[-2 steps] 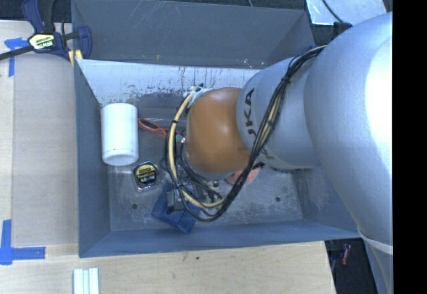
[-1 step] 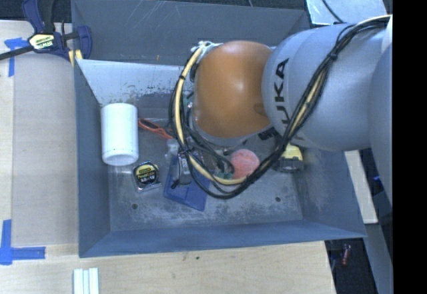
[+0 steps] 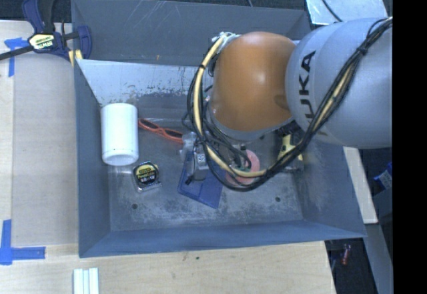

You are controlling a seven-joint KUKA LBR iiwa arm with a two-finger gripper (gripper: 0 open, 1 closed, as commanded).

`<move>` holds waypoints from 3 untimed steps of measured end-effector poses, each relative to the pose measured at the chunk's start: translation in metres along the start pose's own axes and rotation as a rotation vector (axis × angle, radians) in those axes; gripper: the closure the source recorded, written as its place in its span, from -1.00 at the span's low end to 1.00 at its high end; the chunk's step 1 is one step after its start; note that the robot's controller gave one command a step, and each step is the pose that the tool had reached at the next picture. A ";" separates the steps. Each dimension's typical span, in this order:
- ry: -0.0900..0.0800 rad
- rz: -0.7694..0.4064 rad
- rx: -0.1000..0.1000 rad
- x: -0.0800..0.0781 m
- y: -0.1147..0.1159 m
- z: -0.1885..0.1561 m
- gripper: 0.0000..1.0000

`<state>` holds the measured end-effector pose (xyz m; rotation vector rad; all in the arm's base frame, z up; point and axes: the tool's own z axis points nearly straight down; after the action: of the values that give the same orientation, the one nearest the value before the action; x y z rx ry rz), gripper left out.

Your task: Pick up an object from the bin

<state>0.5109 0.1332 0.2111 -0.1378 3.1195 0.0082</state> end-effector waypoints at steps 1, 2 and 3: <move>-0.008 -0.006 -0.001 -0.007 0.013 0.015 1.00; -0.006 0.047 -0.001 -0.017 0.017 0.056 1.00; -0.018 0.024 -0.005 -0.017 0.015 0.000 1.00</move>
Offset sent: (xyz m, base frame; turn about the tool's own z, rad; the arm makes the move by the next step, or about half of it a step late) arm 0.0168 0.0198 -0.0543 0.0474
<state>0.5263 0.1494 0.2114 -0.0993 3.1036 0.0174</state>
